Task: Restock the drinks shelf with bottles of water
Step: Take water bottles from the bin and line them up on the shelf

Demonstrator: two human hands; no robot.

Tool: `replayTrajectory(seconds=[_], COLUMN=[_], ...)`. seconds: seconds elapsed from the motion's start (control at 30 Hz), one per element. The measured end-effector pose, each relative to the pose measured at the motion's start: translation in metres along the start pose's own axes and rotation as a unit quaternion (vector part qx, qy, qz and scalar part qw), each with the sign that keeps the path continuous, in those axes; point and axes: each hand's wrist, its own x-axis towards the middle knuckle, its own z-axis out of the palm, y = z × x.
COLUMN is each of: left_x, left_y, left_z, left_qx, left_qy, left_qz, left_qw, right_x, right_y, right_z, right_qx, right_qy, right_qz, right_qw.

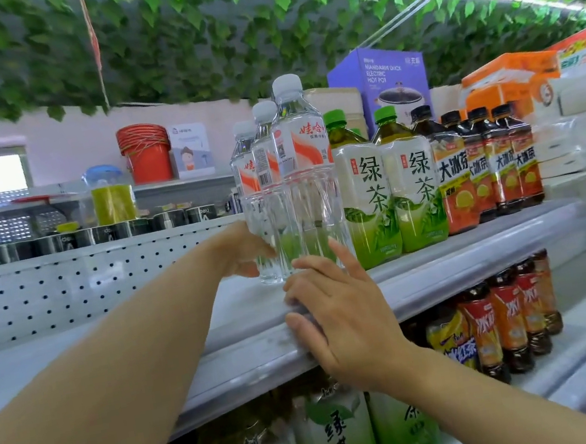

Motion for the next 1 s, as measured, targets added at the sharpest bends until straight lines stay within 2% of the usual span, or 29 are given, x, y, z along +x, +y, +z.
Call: replayTrajectory(seconds=[0.2,0.53,0.7,0.87,1.0], left_x=[0.001,0.002,-0.013,-0.035,-0.047], left_y=[0.001,0.000,0.003,0.011,0.014], left_z=[0.002,0.005,0.002,-0.008,-0.007], left_qx=[0.032,0.028,0.026,0.062,0.074], left_qy=[0.008,-0.002,-0.015,0.009,-0.026], left_qz=[-0.004,0.012,-0.017,-0.047,-0.056], left_qw=[0.999,1.000,0.999,0.997,0.995], right_x=[0.000,-0.001,-0.001,-0.001,0.000], right_y=[0.001,0.000,0.000,-0.001,-0.002], right_z=[0.000,0.000,-0.001,-0.002,-0.003], right_qx=[0.001,-0.001,-0.001,0.005,-0.001], right_qy=[0.002,0.003,-0.002,-0.008,-0.010], right_qz=[-0.001,-0.002,0.001,0.003,0.002], right_qw=[1.000,1.000,1.000,1.000,1.000])
